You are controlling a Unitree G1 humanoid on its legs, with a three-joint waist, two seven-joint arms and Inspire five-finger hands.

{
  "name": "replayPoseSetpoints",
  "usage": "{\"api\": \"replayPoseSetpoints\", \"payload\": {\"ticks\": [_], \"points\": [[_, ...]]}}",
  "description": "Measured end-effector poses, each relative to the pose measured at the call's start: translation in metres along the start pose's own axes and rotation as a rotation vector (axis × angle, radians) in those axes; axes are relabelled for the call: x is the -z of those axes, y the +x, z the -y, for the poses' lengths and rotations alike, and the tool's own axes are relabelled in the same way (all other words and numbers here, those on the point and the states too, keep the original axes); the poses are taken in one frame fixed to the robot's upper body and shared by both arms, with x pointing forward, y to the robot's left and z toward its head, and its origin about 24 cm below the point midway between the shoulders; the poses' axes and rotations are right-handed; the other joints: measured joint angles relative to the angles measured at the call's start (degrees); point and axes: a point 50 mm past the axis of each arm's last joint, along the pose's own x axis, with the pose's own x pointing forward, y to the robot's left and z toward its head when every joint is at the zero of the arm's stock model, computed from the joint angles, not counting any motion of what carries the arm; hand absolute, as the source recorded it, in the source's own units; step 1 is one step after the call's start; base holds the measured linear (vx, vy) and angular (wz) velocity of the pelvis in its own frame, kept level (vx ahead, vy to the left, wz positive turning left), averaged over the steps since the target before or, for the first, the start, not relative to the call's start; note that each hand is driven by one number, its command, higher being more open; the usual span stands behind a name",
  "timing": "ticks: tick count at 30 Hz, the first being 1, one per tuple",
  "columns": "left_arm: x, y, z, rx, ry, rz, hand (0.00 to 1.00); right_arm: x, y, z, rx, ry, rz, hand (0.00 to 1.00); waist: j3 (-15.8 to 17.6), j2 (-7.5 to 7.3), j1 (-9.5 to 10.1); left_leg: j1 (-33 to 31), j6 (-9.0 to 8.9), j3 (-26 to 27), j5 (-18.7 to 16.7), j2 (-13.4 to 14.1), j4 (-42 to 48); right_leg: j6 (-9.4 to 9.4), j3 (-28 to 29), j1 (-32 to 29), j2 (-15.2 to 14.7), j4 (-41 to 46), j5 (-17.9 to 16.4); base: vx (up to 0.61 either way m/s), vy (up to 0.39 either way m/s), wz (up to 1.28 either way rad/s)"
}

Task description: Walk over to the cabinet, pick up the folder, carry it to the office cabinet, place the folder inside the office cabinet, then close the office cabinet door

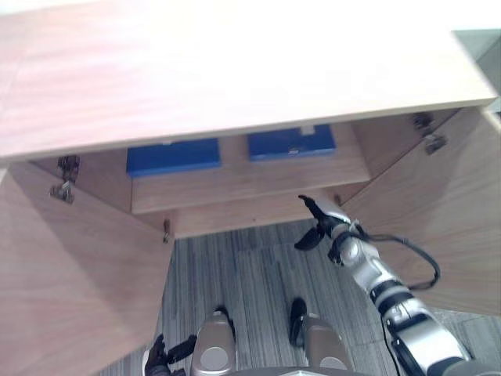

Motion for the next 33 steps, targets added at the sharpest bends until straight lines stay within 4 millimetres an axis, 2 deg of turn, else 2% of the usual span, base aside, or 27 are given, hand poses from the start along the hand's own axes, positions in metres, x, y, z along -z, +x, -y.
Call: {"api": "replayPoseSetpoints", "payload": {"ticks": [1,3,4,7,8,9,10,12,13,14,15,16,17,18,19,20,21,22,24,25,30,33], "points": [[0.004,0.000,-0.003,-0.014,0.003,-0.015,1.00,0.005,-0.004,-0.006,0.007,0.052,-0.021,1.00,-1.0,-0.18,-0.38,1.3,-0.22,0.5,0.1,-0.2,-1.5,0.19,0.8,1.0,0.2,-1.9,1.1,0.04,0.151,-0.83],[0.014,-0.002,-0.009,-0.046,0.025,-0.052,1.00,0.032,-0.023,-0.030,0.047,0.310,-0.141,1.00,-4.6,-1.06,-2.18,5.1,-0.48,3.2,0.4,-1.5,-6.6,1.09,5.1,2.3,0.6,-7.6,4.7,-0.01,0.176,-0.90],[0.014,-0.002,-0.009,-0.049,0.034,-0.052,1.00,0.039,-0.028,-0.035,0.059,0.368,-0.174,1.00,-5.0,-1.24,-2.60,5.8,-0.37,3.9,0.5,-1.9,-7.4,1.30,6.1,2.5,0.5,-8.4,5.4,-0.06,0.176,-0.87],[0.010,0.000,-0.012,-0.071,0.062,-0.044,1.00,0.080,-0.064,-0.069,0.126,0.676,-0.392,1.00,-6.6,-1.96,-4.74,9.8,0.52,8.3,1.3,-3.8,-10.7,1.70,10.5,3.3,-0.1,-10.9,8.0,-0.09,0.102,-0.74],[0.007,0.001,-0.012,-0.071,0.065,-0.038,1.00,0.094,-0.078,-0.081,0.137,0.735,-0.471,1.00,-6.7,-2.08,-5.38,11.2,0.62,9.5,1.7,-4.2,-11.7,1.75,11.8,3.7,-0.1,-11.2,8.5,-0.13,0.079,-0.79],[0.003,0.003,-0.010,-0.066,0.094,-0.028,1.00,0.114,-0.104,-0.102,0.134,0.783,-0.602,1.00,-7.2,-2.36,-6.42,13.2,0.80,11.4,2.2,-5.0,-13.3,1.82,13.7,3.8,-0.1,-11.2,8.9,-0.11,0.049,-0.69],[0.001,0.004,-0.009,-0.066,0.106,-0.023,1.00,0.121,-0.114,-0.110,0.130,0.792,-0.649,1.00,-7.3,-2.42,-6.76,14.0,0.80,12.3,2.4,-5.3,-13.8,1.86,14.5,3.8,-0.1,-10.9,9.1,-0.14,0.048,-0.69],[-0.009,0.006,-0.003,-0.061,0.154,0.000,1.00,0.136,-0.148,-0.133,0.098,0.802,-0.779,1.00,-7.2,-2.62,-7.38,16.7,0.72,16.1,2.5,-5.6,-14.6,1.64,16.7,2.9,0.9,-8.3,9.3,-0.13,0.011,-0.95],[-0.014,0.007,0.000,-0.053,0.165,0.013,1.00,0.140,-0.162,-0.142,0.080,0.805,-0.821,1.00,-6.9,-2.83,-7.34,18.4,0.72,19.3,2.5,-5.1,-15.0,0.17,14.8,1.9,1.6,-6.8,10.2,-0.13,-0.030,-1.17],[-0.017,0.008,0.003,-0.047,0.168,0.020,1.00,0.140,-0.166,-0.145,0.076,0.809,-0.833,1.00,-6.8,-2.86,-7.39,18.6,0.75,20.9,2.6,-4.8,-15.0,-1.95,12.6,1.8,1.2,-6.7,10.1,-0.17,-0.055,-1.15],[-0.022,0.009,0.011,-0.031,0.159,0.033,1.00,0.142,-0.175,-0.149,0.097,0.838,-0.868,1.00,-6.0,-2.34,-7.65,19.9,0.81,23.2,3.0,-4.1,-15.5,-5.78,4.7,0.5,-0.8,-3.0,7.7,-0.17,-0.033,-0.93],[-0.026,0.008,0.017,-0.019,0.149,0.047,1.00,0.142,-0.180,-0.150,0.123,0.865,-0.890,1.00,-5.7,-2.00,-7.93,20.9,0.46,25.0,3.3,-3.5,-15.8,-6.96,-2.1,-1.2,-3.2,3.1,5.1,-0.16,-0.021,-0.88],[-0.027,0.008,0.020,-0.015,0.139,0.056,1.00,0.142,-0.183,-0.151,0.133,0.871,-0.897,1.00,-5.9,-1.94,-8.76,21.5,0.07,26.2,3.5,-2.5,-15.7,-7.42,-6.4,-1.6,-4.9,8.0,3.5,-0.11,-0.038,-0.75],[-0.026,0.006,0.024,-0.006,0.122,0.059,1.00,0.143,-0.189,-0.151,0.141,0.873,-0.904,1.00,-6.3,-1.51,-9.32,22.0,-0.58,27.6,3.8,-0.9,-15.7,-7.82,-9.1,-1.0,-5.9,13.0,1.5,-0.06,-0.114,-0.73],[-0.024,0.004,0.026,0.001,0.101,0.057,1.00,0.143,-0.191,-0.150,0.166,0.884,-0.907,1.00,-6.7,-1.34,-9.46,22.0,-1.67,28.8,4.5,0.5,-15.8,-7.05,-9.7,0.1,-6.3,15.0,-0.6,-0.04,-0.153,-0.69],[-0.023,0.003,0.027,0.003,0.086,0.057,1.00,0.142,-0.190,-0.148,0.183,0.896,-0.908,1.00,-6.9,-1.56,-9.45,21.9,-2.12,29.5,4.7,0.8,-16.0,-6.24,-9.7,0.8,-6.6,14.7,-1.3,0.01,-0.224,-0.88],[-0.021,0.002,0.026,-0.002,0.069,0.056,1.00,0.141,-0.188,-0.145,0.222,0.928,-0.901,1.00,-7.7,-2.84,-9.19,21.6,-3.23,31.4,5.3,0.6,-16.1,-1.08,-8.7,2.8,-6.5,9.2,-4.5,0.08,-0.300,-0.91],[-0.017,0.002,0.029,0.006,0.055,0.029,1.00,0.141,-0.183,-0.138,0.253,0.930,-0.888,1.00,-7.7,-1.84,-9.23,21.6,-3.27,31.4,5.9,1.5,-16.6,-2.15,-8.1,3.0,-3.6,6.3,-3.3,0.08,-0.254,-0.94],[-0.009,-0.001,0.034,0.015,0.044,0.009,1.00,0.143,-0.180,-0.130,0.304,0.932,-0.881,1.00,-8.3,0.17,-8.65,21.9,-2.55,30.2,7.8,2.6,-19.4,-3.88,-6.7,2.9,0.4,3.7,-1.9,0.03,-0.185,-0.76],[-0.007,-0.002,0.036,0.019,0.045,-0.002,1.00,0.145,-0.178,-0.126,0.324,0.936,-0.879,1.00,-8.5,0.52,-8.65,22.6,-2.04,29.3,8.9,2.8,-20.6,-4.38,-6.3,3.0,1.5,3.4,-2.0,0.02,-0.187,-0.54],[-0.003,-0.002,0.037,0.021,0.045,-0.016,1.00,0.146,-0.173,-0.112,0.386,0.936,-0.848,1.00,-8.9,1.19,-8.10,22.8,-2.07,25.4,10.9,3.1,-22.6,-5.36,-6.5,4.0,3.2,1.6,-1.5,0.00,-0.062,-0.05],[0.004,-0.004,0.032,0.013,0.056,-0.034,1.00,0.145,-0.169,-0.099,0.433,0.935,-0.809,1.00,-9.0,1.38,-7.61,22.7,-2.23,24.0,11.0,2.8,-23.1,-4.77,-7.0,4.7,3.0,0.1,-0.8,-0.04,0.047,0.13]]}}
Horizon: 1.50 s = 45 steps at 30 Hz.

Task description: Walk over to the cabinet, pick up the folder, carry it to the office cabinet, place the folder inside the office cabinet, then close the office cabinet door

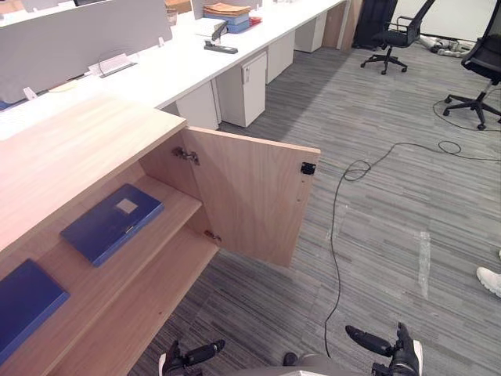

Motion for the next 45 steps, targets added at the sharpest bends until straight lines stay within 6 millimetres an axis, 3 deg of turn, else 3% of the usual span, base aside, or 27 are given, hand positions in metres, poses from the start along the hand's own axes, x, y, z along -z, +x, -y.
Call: {"api": "replayPoseSetpoints", "payload": {"ticks": [5,15,21,28,37,42,45], "points": [[-0.001,0.001,-0.004,-0.004,0.023,0.003,1.00,-0.026,0.007,0.014,0.068,0.048,0.090,1.00,0.0,0.33,0.41,-1.1,-0.19,-2.8,-0.1,-1.4,-1.1,1.23,-1.7,0.9,-1.6,-2.4,1.8,-0.05,0.089,0.23],[0.001,0.002,-0.022,-0.018,0.112,0.013,1.00,-0.144,0.032,0.031,0.099,0.110,0.424,1.00,0.5,1.56,0.87,-3.2,-0.66,-7.1,-0.3,-3.4,-1.7,2.18,-4.1,2.3,-3.5,-6.3,5.0,-0.02,0.047,0.16],[0.019,-0.002,-0.032,-0.034,0.131,-0.029,1.00,-0.202,0.046,0.020,0.035,0.114,0.499,1.00,1.6,2.94,1.79,-4.7,-0.30,-9.1,0.0,-3.6,-1.4,2.25,-5.7,2.5,-4.0,-7.5,5.6,-0.01,-0.007,0.13],[0.017,-0.004,-0.026,-0.015,0.100,-0.009,1.00,-0.257,0.050,-0.001,-0.058,0.151,0.526,1.00,3.2,4.64,3.28,-6.4,0.11,-11.2,0.5,-4.0,-1.0,2.19,-7.5,2.7,-4.8,-8.6,6.6,-0.03,-0.001,0.15],[0.008,-0.006,-0.015,0.022,0.034,0.054,1.00,-0.360,0.022,0.003,-0.115,0.229,0.693,1.00,6.9,5.99,3.95,-10.8,1.26,-14.6,2.1,-5.1,-0.9,1.82,-10.4,2.1,-5.5,-13.3,10.4,-0.03,0.008,0.16],[0.006,-0.007,-0.013,0.027,0.011,0.064,1.00,-0.389,0.003,-0.004,-0.171,0.225,0.783,1.00,7.9,5.90,4.05,-11.3,1.44,-15.3,2.2,-5.5,-0.8,1.79,-10.8,2.4,-5.7,-14.5,11.4,-0.01,0.010,0.06],[0.004,-0.007,-0.012,0.032,0.013,0.079,1.00,-0.395,0.002,0.001,-0.164,0.213,0.792,1.00,8.1,5.80,4.16,-12.2,1.55,-15.6,2.3,-5.9,-0.5,1.88,-11.0,2.7,-5.8,-16.4,12.6,-0.01,0.011,0.04]]}}
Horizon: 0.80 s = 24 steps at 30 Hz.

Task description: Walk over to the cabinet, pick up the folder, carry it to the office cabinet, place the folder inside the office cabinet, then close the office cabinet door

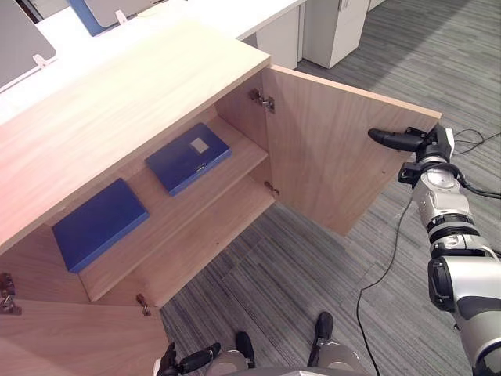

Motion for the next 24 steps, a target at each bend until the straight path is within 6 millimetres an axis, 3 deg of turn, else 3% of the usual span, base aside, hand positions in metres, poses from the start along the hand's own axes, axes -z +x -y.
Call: {"api": "replayPoseSetpoints", "payload": {"ticks": [11,14,17,19,22,24], "points": [[-0.011,-0.001,0.009,0.062,0.047,0.059,1.00,-0.011,0.003,-0.003,-0.061,-0.007,0.023,1.00,1.5,0.44,-0.24,-1.4,0.20,-1.6,0.1,-0.3,1.1,-0.21,-0.6,0.5,0.1,-2.6,1.9,-0.03,-0.006,0.01],[-0.014,-0.002,0.010,0.082,0.052,0.077,1.00,-0.006,-0.005,-0.011,-0.128,-0.058,0.062,1.00,1.5,0.43,-0.60,-1.7,0.16,-1.5,0.1,0.0,1.3,-0.31,-0.3,0.6,0.6,-3.5,2.4,-0.02,-0.014,-0.07],[-0.013,-0.003,0.009,0.111,0.086,0.079,1.00,0.006,-0.028,-0.028,-0.304,-0.247,0.129,1.00,1.5,0.36,-1.96,-1.1,-0.39,-0.7,-0.3,0.9,1.3,-0.45,1.1,0.7,1.7,-4.0,2.5,0.00,-0.023,-0.29],[-0.011,-0.004,0.007,0.138,0.114,0.076,1.00,0.014,-0.050,-0.047,-0.555,-0.471,0.161,1.00,1.4,0.09,-3.68,-0.4,-1.05,0.7,-1.6,2.3,2.6,-0.94,2.4,1.6,3.3,-4.9,2.5,-0.02,-0.044,-0.44],[-0.007,-0.004,0.005,0.155,0.204,0.080,1.00,0.041,-0.098,-0.079,-1.025,-0.728,0.132,1.00,-0.7,-0.48,-3.32,-0.5,-1.47,-0.2,-2.6,5.2,5.0,-2.19,3.7,1.7,6.3,-4.9,1.6,-0.01,-0.119,-0.38],[-0.005,-0.003,0.003,0.148,0.232,0.075,1.00,0.062,-0.128,-0.097,-1.221,-0.765,0.115,1.00,-2.2,-0.74,-2.18,-0.6,-1.48,-1.6,-2.6,6.2,5.0,-2.95,3.5,1.7,7.4,-4.9,1.0,0.01,-0.120,-0.03]]}}
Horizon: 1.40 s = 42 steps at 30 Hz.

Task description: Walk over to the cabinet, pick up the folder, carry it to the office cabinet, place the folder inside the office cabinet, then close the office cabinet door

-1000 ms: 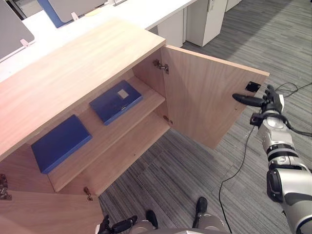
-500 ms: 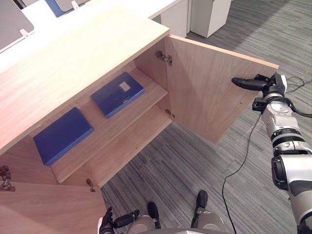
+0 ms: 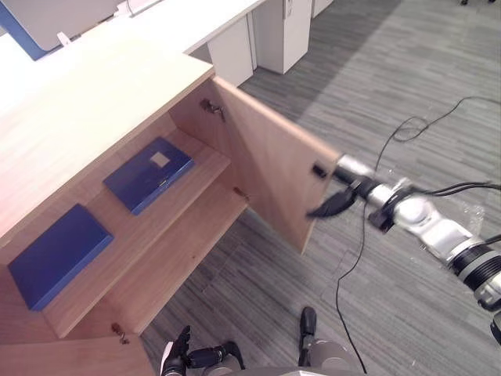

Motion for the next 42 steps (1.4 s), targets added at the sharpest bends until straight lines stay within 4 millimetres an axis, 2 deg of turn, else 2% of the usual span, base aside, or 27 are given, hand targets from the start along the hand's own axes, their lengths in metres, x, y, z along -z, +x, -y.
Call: {"api": "replayPoseSetpoints", "payload": {"ticks": [3,4,6,9,11,14,17,18,19,20,21,22,24,25,27,28,30,31,32,33,34,35,38,39,40,41,42], "points": [[-0.005,0.004,0.001,0.002,0.025,0.007,1.00,-0.005,0.011,-0.052,-0.240,0.021,0.048,1.00,-1.3,-0.49,2.29,-0.3,0.24,-1.6,0.4,0.8,-0.8,-0.77,-0.9,-0.1,1.1,0.0,-0.6,0.03,-0.074,0.13],[-0.006,0.004,0.001,0.001,0.026,0.010,1.00,-0.006,0.014,-0.061,-0.265,0.032,0.060,1.00,-1.4,-0.61,2.71,-0.3,0.13,-1.8,0.6,0.9,-1.1,-0.87,-1.2,-0.1,1.2,0.0,-0.6,0.03,-0.046,0.21],[-0.009,0.005,-0.001,-0.008,0.025,0.018,1.00,-0.009,0.020,-0.097,-0.365,0.119,0.100,1.00,-1.6,-1.28,4.03,0.0,-0.81,-3.1,2.4,0.6,-3.5,-0.89,-2.3,-0.1,1.1,0.0,-0.7,0.04,0.000,0.26],[-0.006,0.006,-0.007,-0.038,0.004,0.000,1.00,-0.009,0.027,-0.117,-0.378,0.192,0.110,1.00,-2.5,-2.86,4.53,0.5,-1.01,-3.1,2.8,0.0,-4.6,-0.69,-2.4,0.0,0.9,0.0,-0.5,0.05,0.053,0.08],[-0.005,0.007,-0.015,-0.064,0.026,-0.014,1.00,-0.010,0.035,-0.132,-0.351,0.280,0.118,1.00,-3.6,-4.76,4.80,0.8,-1.02,-3.1,2.8,-0.6,-4.7,-0.37,-2.4,0.3,0.2,0.0,-0.3,0.05,0.095,0.04],[-0.003,0.008,-0.019,-0.075,0.042,-0.031,1.00,-0.013,0.045,-0.144,-0.287,0.400,0.127,1.00,-4.5,-6.32,4.89,0.9,-1.04,-3.2,2.8,-1.5,-4.8,0.02,-2.4,0.5,-0.8,0.0,0.1,0.03,0.083,0.06],[-0.001,0.008,-0.022,-0.098,0.011,-0.045,1.00,-0.007,0.055,-0.153,-0.213,0.510,0.087,1.00,-4.6,-6.53,5.27,1.1,-0.87,-4.2,2.6,-2.7,-4.8,1.12,-3.3,1.3,-2.1,0.1,0.0,0.01,0.107,0.19],[-0.001,0.008,-0.021,-0.100,0.004,-0.047,1.00,-0.003,0.056,-0.155,-0.190,0.536,0.063,1.00,-4.5,-6.39,5.64,1.1,-0.59,-4.8,2.3,-3.0,-4.4,1.64,-4.0,1.4,-2.8,1.1,-0.7,0.00,0.157,0.42],[-0.001,0.008,-0.021,-0.108,-0.024,-0.048,1.00,0.007,0.056,-0.159,-0.156,0.584,0.020,1.00,-4.1,-6.13,6.54,1.0,0.12,-6.0,1.1,-3.4,-3.0,2.44,-4.7,-0.1,-5.0,7.6,-4.5,0.00,0.122,0.36],[-0.001,0.008,-0.021,-0.110,-0.028,-0.047,1.00,0.009,0.055,-0.160,-0.147,0.594,0.009,1.00,-4.1,-6.15,6.74,0.9,0.37,-6.2,0.8,-3.6,-2.5,2.62,-5.0,-0.7,-5.6,9.7,-5.6,0.00,0.170,0.57],[-0.001,0.008,-0.022,-0.115,-0.033,-0.048,1.00,0.018,0.054,-0.165,-0.112,0.610,-0.038,1.00,-3.6,-6.74,6.90,0.5,0.63,-7.9,-0.4,-4.8,-0.4,3.00,-5.9,-2.4,-8.8,17.5,-9.8,0.03,0.113,0.76],[-0.001,0.008,-0.025,-0.125,-0.038,-0.047,1.00,0.031,0.051,-0.171,-0.071,0.639,-0.105,1.00,-3.2,-7.55,6.92,0.2,0.50,-10.2,-1.5,-6.8,0.9,2.95,-6.3,-3.9,-12.2,24.8,-13.1,0.03,0.113,0.91],[-0.001,0.008,-0.028,-0.137,-0.046,-0.048,1.00,0.048,0.045,-0.179,-0.001,0.700,-0.193,1.00,-3.3,-8.13,6.69,-0.3,0.97,-14.0,-1.7,-8.0,1.3,1.83,-2.2,-6.0,-14.4,31.7,-13.3,0.03,0.043,1.14],[-0.002,0.008,-0.028,-0.141,-0.048,-0.041,1.00,0.064,0.035,-0.185,0.059,0.750,-0.270,1.00,-2.7,-7.23,6.10,-1.3,1.32,-18.0,-1.7,-8.9,1.8,0.63,3.3,-6.7,-14.1,35.0,-12.6,0.05,0.053,1.78],[-0.003,0.008,-0.024,-0.142,-0.059,-0.039,1.00,0.089,0.021,-0.198,0.145,0.825,-0.419,1.00,-2.4,-6.93,5.50,-2.6,2.27,-24.2,-1.0,-9.6,1.9,-0.83,12.8,-8.7,-12.3,39.7,-13.1,0.05,-0.009,1.80],[-0.006,0.009,-0.025,-0.147,-0.059,-0.032,1.00,0.105,0.010,-0.207,0.207,0.892,-0.520,1.00,-2.5,-7.03,4.95,-4.5,2.30,-28.7,-0.9,-10.6,2.6,0.67,20.3,-8.6,-9.8,39.0,-16.6,0.07,-0.129,1.70],[-0.013,0.013,-0.024,-0.145,-0.059,-0.023,1.00,0.131,-0.015,-0.228,0.327,1.024,-0.721,1.00,-2.2,-7.22,4.60,-6.9,1.62,-35.2,-0.3,-12.5,3.4,4.04,30.0,-6.8,-6.4,33.7,-19.6,0.07,-0.217,1.75],[-0.015,0.014,-0.024,-0.147,-0.064,-0.024,1.00,0.137,-0.023,-0.236,0.351,1.064,-0.779,1.00,-2.2,-7.63,4.64,-7.0,1.06,-36.7,-0.2,-12.9,3.5,4.81,31.0,-5.8,-6.3,32.5,-20.6,0.06,-0.278,1.54],[-0.013,0.014,-0.026,-0.166,-0.084,-0.041,1.00,0.145,-0.039,-0.254,0.390,1.133,-0.896,1.00,-2.2,-7.47,4.71,-7.4,-0.22,-39.5,-0.1,-13.4,3.6,6.87,31.4,-2.7,-6.6,30.0,-23.1,0.09,-0.308,1.16],[-0.014,0.014,-0.026,-0.185,-0.125,-0.045,1.00,0.147,-0.049,-0.269,0.413,1.182,-0.981,1.00,-2.4,-7.24,4.96,-8.0,-1.52,-40.6,-0.1,-12.7,3.5,7.21,28.8,-1.7,-6.6,28.2,-25.2,0.10,-0.314,0.91],[-0.011,0.014,-0.023,-0.190,-0.151,-0.056,1.00,0.148,-0.053,-0.273,0.446,1.226,-1.008,1.00,-2.4,-7.19,4.96,-8.4,-2.03,-40.8,-0.2,-12.0,3.6,6.96,27.4,-1.5,-6.3,27.6,-25.8,0.10,-0.369,0.62],[-0.005,0.012,-0.023,-0.212,-0.216,-0.091,1.00,0.152,-0.060,-0.274,0.497,1.256,-1.041,1.00,-2.8,-6.23,4.52,-9.1,-2.16,-39.9,-0.2,-10.2,5.0,6.86,23.9,-0.6,-5.0,27.4,-25.8,0.06,-0.296,0.51],[-0.002,0.011,-0.025,-0.248,-0.325,-0.102,1.00,0.154,-0.071,-0.283,0.530,1.283,-1.084,1.00,-3.7,-6.47,4.78,-9.5,-3.28,-39.3,-1.1,-8.2,6.8,5.39,19.0,1.9,-3.0,27.4,-26.6,0.05,-0.258,0.75],[-0.002,0.010,-0.029,-0.273,-0.400,-0.098,1.00,0.152,-0.071,-0.287,0.530,1.300,-1.090,1.00,-4.4,-7.49,4.87,-11.5,-3.31,-39.6,-1.1,-8.0,8.5,4.08,16.3,2.3,-2.2,27.4,-27.3,0.04,-0.173,0.79],[-0.002,0.010,-0.031,-0.282,-0.430,-0.098,1.00,0.151,-0.072,-0.289,0.541,1.319,-1.092,1.00,-4.5,-7.78,4.75,-12.6,-3.18,-39.2,-1.0,-7.9,9.6,3.84,15.1,2.5,-1.9,27.2,-27.5,0.02,-0.187,1.00],[-0.002,0.010,-0.029,-0.294,-0.497,-0.097,1.00,0.150,-0.073,-0.293,0.572,1.372,-1.101,1.00,-4.4,-8.32,4.74,-15.0,-1.68,-35.8,0.0,-7.6,12.1,3.23,12.6,2.8,-1.8,26.9,-27.8,0.00,-0.143,0.97],[-0.002,0.009,-0.030,-0.314,-0.546,-0.093,1.00,0.150,-0.074,-0.295,0.619,1.429,-1.110,1.00,-3.9,-9.09,4.61,-16.3,0.43,-27.3,0.9,-6.2,13.4,2.73,10.3,4.0,-1.8,26.2,-27.5,-0.01,-0.138,0.91]]}}
